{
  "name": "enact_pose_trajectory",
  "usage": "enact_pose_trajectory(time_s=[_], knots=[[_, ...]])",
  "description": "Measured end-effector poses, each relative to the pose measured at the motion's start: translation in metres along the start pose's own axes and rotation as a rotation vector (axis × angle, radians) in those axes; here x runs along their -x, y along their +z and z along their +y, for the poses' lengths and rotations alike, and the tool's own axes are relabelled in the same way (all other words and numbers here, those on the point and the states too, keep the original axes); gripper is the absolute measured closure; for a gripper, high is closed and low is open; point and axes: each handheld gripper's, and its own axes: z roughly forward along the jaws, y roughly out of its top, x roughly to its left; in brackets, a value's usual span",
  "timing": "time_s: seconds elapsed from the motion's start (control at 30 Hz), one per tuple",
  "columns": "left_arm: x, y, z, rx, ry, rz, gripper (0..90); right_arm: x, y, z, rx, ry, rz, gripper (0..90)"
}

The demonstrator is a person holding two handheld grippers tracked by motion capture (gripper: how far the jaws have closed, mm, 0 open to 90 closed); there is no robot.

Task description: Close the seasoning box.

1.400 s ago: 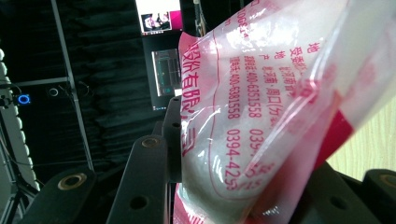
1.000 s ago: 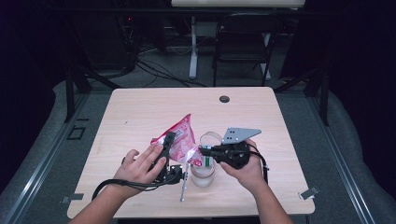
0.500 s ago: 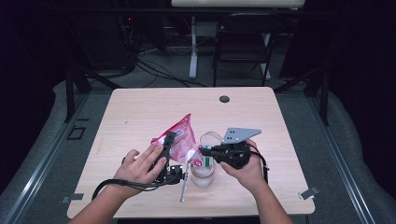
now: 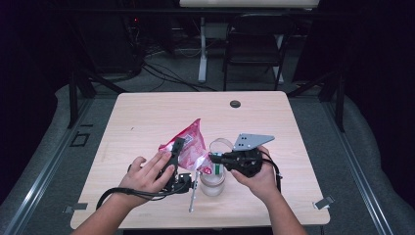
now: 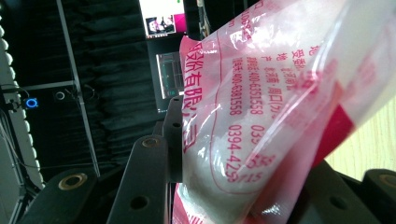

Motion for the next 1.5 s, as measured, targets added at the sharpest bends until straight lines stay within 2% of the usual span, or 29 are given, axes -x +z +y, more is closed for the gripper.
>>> enact_pose_trajectory(time_s=[1.5], knots=[[-0.0013, -0.0017, 0.0007, 0.001, -0.006, -0.007, 68.6, 0.0009, 0.0004, -0.0008, 0.000, 0.000, -0.003, 89.6]])
